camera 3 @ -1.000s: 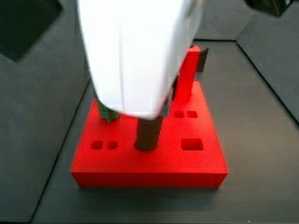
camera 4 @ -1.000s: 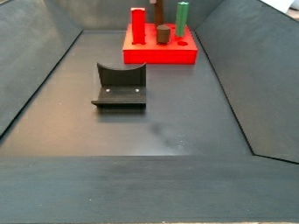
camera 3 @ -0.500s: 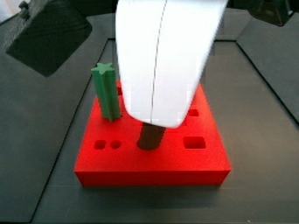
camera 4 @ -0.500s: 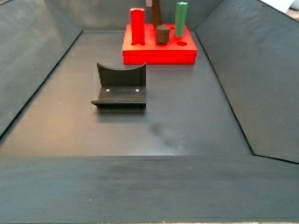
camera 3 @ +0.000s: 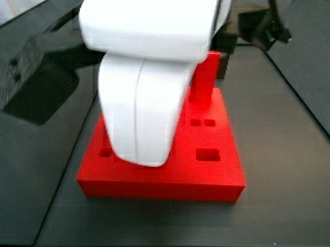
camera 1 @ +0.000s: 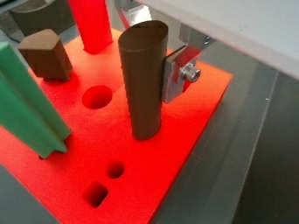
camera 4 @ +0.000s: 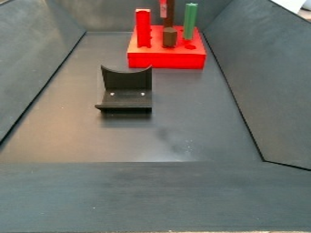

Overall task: Pick up the oval object. Move up. Move to above the board. Insert the oval object.
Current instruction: Insert the oval object.

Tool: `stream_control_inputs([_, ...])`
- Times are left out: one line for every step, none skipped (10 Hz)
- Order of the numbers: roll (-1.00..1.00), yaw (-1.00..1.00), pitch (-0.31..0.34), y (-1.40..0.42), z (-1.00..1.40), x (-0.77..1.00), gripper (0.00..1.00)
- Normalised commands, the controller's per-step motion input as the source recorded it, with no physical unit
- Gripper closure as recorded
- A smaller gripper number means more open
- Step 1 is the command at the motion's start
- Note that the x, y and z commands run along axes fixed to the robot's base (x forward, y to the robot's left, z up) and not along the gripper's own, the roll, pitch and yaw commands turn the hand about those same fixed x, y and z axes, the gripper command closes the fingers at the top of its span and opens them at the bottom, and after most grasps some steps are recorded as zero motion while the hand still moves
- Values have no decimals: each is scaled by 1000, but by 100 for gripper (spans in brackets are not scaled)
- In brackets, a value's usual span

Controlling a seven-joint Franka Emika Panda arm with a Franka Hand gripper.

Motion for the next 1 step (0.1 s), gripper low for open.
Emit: stream_control_inputs([0, 0, 0, 0, 0, 0, 100])
